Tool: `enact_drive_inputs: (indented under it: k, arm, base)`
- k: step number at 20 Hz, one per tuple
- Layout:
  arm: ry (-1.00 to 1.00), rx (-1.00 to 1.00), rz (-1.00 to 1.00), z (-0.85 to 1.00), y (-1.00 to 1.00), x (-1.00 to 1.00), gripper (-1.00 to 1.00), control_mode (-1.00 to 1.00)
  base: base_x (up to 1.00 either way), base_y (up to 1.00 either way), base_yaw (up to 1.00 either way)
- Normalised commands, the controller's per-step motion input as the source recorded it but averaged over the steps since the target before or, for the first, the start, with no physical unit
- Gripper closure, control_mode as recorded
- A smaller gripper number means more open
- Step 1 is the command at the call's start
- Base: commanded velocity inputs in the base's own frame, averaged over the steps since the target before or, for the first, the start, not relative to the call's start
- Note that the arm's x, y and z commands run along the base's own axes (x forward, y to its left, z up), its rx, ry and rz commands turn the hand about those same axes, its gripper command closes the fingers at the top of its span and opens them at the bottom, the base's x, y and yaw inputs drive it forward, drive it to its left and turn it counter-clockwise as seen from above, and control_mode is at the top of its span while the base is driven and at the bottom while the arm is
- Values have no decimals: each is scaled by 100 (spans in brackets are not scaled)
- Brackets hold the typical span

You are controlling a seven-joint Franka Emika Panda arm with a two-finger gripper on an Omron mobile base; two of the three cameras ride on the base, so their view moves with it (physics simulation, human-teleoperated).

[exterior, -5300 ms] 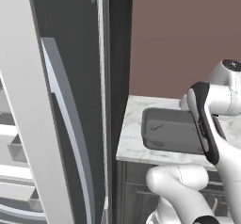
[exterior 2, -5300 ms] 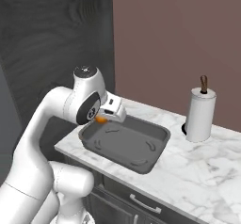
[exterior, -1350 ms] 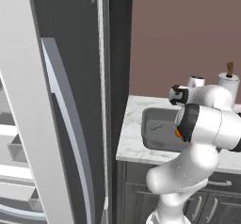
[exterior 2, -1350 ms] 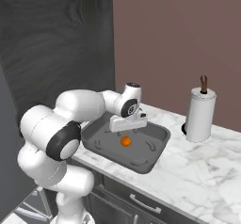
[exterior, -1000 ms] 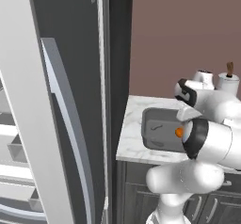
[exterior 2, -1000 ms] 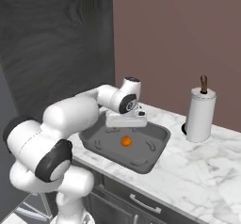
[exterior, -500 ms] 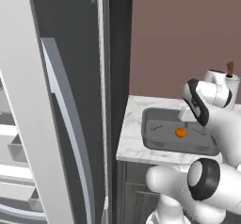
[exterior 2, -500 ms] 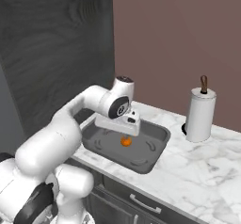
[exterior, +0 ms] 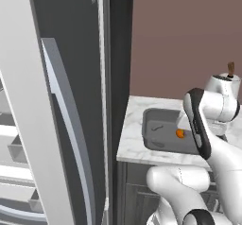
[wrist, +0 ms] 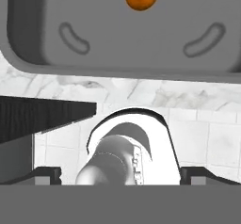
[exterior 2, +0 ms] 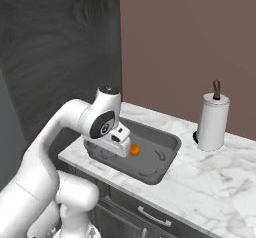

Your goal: Pick the pear and tangerine from the fridge and place them inside the tupperware on the counter.

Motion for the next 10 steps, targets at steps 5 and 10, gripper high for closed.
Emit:
enact_drive_inputs:
  k: [5, 10]
  arm:
    - [-1, 0, -8, 5, 18, -37, -100, -100]
    - [0, 0, 0, 0, 12, -6, -100, -100]
  base:
    - [0, 0, 0]
    - [0, 0, 0]
